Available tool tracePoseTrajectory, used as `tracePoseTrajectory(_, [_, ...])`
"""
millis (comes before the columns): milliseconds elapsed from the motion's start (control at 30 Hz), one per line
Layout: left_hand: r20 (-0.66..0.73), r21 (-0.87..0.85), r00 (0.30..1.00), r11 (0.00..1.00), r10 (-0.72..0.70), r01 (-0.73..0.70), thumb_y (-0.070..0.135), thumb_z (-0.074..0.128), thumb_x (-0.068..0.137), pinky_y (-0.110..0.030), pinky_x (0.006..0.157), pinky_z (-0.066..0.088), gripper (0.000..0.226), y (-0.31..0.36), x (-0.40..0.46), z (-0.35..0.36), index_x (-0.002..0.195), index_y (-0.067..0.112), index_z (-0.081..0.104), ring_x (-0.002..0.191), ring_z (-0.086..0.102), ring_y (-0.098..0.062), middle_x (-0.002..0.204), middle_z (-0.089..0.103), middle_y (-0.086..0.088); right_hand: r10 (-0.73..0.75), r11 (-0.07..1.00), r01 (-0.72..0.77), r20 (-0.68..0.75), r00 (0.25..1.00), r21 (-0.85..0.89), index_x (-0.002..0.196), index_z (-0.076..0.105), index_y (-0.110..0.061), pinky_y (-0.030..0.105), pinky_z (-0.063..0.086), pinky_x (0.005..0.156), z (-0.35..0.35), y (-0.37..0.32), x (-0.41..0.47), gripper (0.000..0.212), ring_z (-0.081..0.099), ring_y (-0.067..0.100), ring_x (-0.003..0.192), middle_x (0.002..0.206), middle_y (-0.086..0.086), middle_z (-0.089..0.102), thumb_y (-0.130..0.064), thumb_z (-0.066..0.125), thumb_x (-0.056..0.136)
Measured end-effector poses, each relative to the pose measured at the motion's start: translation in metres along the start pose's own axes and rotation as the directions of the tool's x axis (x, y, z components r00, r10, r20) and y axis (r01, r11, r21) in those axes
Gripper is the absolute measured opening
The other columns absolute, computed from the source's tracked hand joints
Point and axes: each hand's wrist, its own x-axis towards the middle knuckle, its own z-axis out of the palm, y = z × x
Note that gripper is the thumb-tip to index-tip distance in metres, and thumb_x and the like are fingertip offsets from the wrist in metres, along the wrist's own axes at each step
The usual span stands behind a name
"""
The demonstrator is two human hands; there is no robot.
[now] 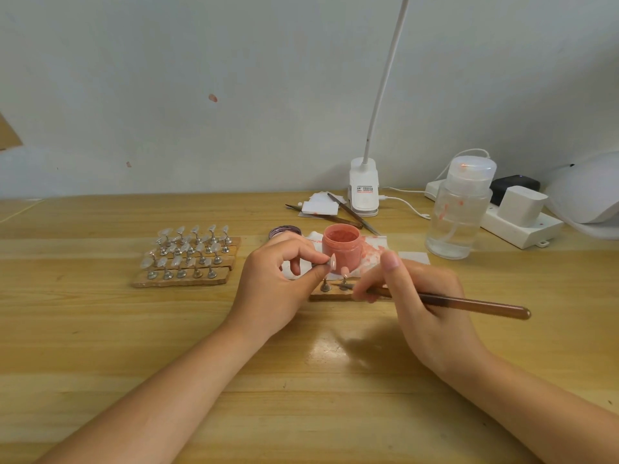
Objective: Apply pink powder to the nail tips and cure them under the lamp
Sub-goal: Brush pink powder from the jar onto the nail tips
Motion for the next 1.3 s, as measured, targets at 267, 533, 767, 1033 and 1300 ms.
tracePoseTrajectory(267, [0.008,0.007,1.0,1.0,-0.008,0.008,-0.004,0.074,0.069,-0.004,0.062,0.033,0.017,0.0001,0.0,0.0,0.067,0.011,0.066,0.058,0.043,0.0,0.072,0.059,0.004,-0.021,0.999,0.021,0.007,1.0,-0.048,0.068,0.069,-0.013,0.023,0.048,0.065,-0.0002,-0.0002,-0.0003,0.046,0.063,0.006,0.068,0.067,-0.011,0.065,-0.037,0.037,0.09])
tracePoseTrajectory(533, [0.01,0.017,1.0,1.0,-0.006,0.006,-0.005,0.074,0.068,-0.005,0.062,0.033,0.017,-0.0015,-0.0001,0.0002,0.068,0.01,0.066,0.059,0.042,-0.003,0.071,0.059,0.002,-0.03,0.998,0.031,0.015,0.999,-0.058,0.068,0.069,-0.01,0.019,0.047,0.067,-0.0008,-0.0006,0.0003,0.048,0.063,0.006,0.07,0.069,-0.01,0.066,-0.036,0.036,0.09])
tracePoseTrajectory(767, [0.017,0.02,1.0,1.0,-0.002,0.002,-0.005,0.074,0.068,-0.005,0.062,0.033,0.016,-0.002,-0.0005,-0.0006,0.069,0.01,0.067,0.058,0.042,-0.001,0.072,0.06,0.003,-0.029,0.997,0.029,-0.001,1.0,-0.069,0.073,0.069,-0.009,0.031,0.051,0.068,-0.0007,-0.0004,0.0016,0.046,0.064,0.01,0.073,0.073,-0.008,0.067,-0.037,0.037,0.09])
tracePoseTrajectory(1033, [-0.007,0.009,1.0,1.0,0.004,-0.004,0.0,0.074,0.07,-0.005,0.059,0.032,0.014,-0.0007,-0.0003,-0.0004,0.069,0.012,0.067,0.056,0.042,-0.002,0.069,0.061,0.007,0.01,1.0,-0.01,-0.005,1.0,-0.019,0.074,0.07,-0.008,0.032,0.052,0.068,-0.0006,-0.0026,0.0011,0.04,0.064,0.012,0.073,0.072,-0.005,0.067,-0.031,0.044,0.094])
tracePoseTrajectory(1300, [0.009,-0.011,1.0,1.0,0.006,-0.006,0.0,0.072,0.072,-0.003,0.059,0.033,0.018,0.0033,-0.0001,-0.0013,0.076,0.017,0.07,0.059,0.048,0.003,0.076,0.064,0.013,-0.092,0.992,0.101,-0.116,0.989,0.081,0.081,0.064,-0.02,0.015,0.048,0.064,-0.003,-0.0057,0.0033,0.035,0.063,0.006,0.069,0.08,-0.005,0.069,-0.028,0.033,0.094])
